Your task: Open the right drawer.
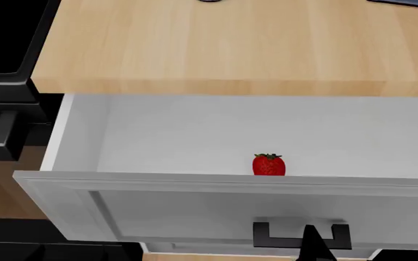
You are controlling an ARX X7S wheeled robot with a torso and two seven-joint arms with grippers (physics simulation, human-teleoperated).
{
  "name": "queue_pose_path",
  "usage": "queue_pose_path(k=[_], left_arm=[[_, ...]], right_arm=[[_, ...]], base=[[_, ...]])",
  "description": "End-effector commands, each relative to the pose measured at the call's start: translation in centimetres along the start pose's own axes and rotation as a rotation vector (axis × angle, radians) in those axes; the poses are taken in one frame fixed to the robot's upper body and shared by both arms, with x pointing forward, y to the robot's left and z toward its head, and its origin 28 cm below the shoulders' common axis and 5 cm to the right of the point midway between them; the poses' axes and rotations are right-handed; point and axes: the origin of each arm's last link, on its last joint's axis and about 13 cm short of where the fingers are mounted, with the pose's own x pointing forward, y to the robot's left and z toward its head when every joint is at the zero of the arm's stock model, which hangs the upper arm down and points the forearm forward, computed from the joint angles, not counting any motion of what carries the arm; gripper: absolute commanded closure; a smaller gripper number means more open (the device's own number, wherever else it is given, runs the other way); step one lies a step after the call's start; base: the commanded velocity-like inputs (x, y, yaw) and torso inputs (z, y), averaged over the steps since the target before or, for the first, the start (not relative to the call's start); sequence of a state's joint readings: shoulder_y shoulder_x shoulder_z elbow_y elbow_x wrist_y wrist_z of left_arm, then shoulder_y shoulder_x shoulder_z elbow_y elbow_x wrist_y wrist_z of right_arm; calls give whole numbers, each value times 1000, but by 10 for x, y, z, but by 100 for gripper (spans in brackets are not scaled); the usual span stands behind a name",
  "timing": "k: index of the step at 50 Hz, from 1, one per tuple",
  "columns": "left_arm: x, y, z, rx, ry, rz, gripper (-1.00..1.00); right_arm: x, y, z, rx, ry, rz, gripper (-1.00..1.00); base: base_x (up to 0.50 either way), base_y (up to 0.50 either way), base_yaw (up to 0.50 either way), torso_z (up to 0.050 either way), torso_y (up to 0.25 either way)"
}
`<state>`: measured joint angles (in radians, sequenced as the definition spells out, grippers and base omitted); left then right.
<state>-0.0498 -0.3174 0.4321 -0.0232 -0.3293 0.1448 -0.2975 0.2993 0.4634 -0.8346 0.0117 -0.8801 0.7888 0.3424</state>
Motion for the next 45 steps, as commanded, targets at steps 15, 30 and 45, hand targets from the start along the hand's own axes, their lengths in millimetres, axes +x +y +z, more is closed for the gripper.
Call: queue_pose_path(k=[15, 30, 45], left_arm=[[0, 0, 0, -5, 0, 1, -100], [0, 0, 1, -8, -1, 4, -100], [0, 1, 0, -8, -3, 4, -100]], right_arm=[[0, -8, 10, -29, -54, -95, 100], [-1, -8, 10, -30, -63, -90, 100], [-1, -6, 10, -18, -66, -90, 100]], base=[[-147, 0, 0, 0, 1], [-144, 0, 0, 1, 1], [-143, 0, 0, 1, 1]])
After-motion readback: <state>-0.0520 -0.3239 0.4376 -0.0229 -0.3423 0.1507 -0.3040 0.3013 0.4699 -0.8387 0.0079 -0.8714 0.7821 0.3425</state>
